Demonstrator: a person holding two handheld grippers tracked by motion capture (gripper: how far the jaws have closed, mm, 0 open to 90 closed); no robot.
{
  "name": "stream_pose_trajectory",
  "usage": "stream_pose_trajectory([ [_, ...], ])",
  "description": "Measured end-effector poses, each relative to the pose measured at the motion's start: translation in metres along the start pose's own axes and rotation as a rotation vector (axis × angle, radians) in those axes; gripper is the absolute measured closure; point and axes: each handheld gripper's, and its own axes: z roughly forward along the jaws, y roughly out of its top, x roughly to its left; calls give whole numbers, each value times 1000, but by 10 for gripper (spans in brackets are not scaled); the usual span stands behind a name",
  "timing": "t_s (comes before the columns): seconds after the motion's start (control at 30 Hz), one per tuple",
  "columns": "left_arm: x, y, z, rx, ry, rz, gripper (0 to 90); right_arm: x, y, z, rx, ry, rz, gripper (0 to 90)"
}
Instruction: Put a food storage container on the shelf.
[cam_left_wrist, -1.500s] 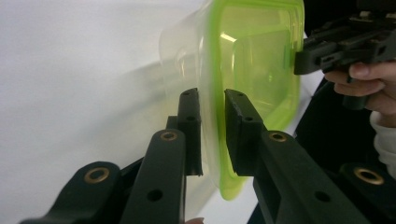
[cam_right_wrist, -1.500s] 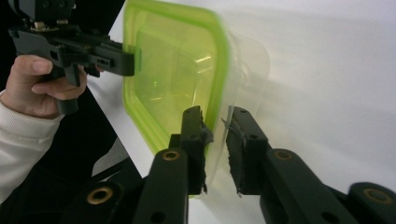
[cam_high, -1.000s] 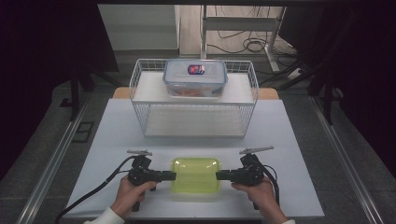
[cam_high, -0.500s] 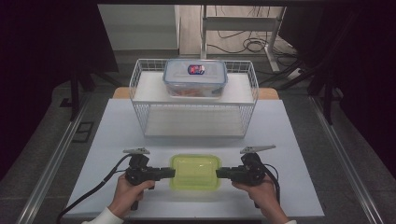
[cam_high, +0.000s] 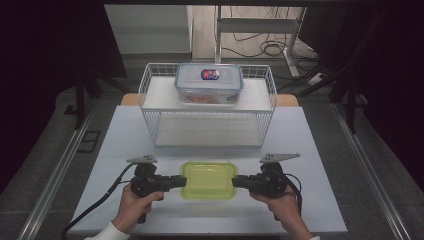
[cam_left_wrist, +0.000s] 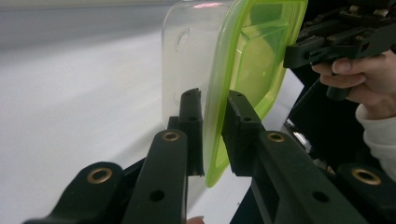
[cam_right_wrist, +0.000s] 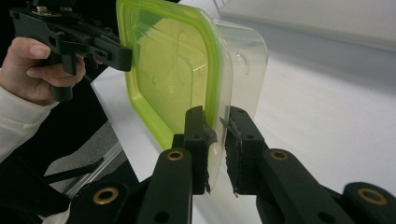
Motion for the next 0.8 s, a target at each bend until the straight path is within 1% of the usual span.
stream_pose_trajectory([
  [0.1,0,1,-2,-9,-4,2,792,3,3,-3,-12,-1,-22,788],
  [0.17,-1,2,-4,-11,-4,5,792,6,5,-3,-11,-11,-35,788],
  [0.33,-6,7,-7,-15,11,33,792,8,8,-3,-15,-26,-54,789],
  [0.43,-8,8,-9,-21,10,44,792,10,10,-6,-25,-25,-62,789],
  [0.53,-10,10,-10,-27,13,57,793,13,12,-9,-34,-33,-83,789],
  [0.67,-10,13,-13,-38,-2,52,793,17,15,-13,-47,-32,-97,788],
  [0.8,-12,18,-15,-43,3,65,792,19,19,-13,-53,-39,-108,788],
])
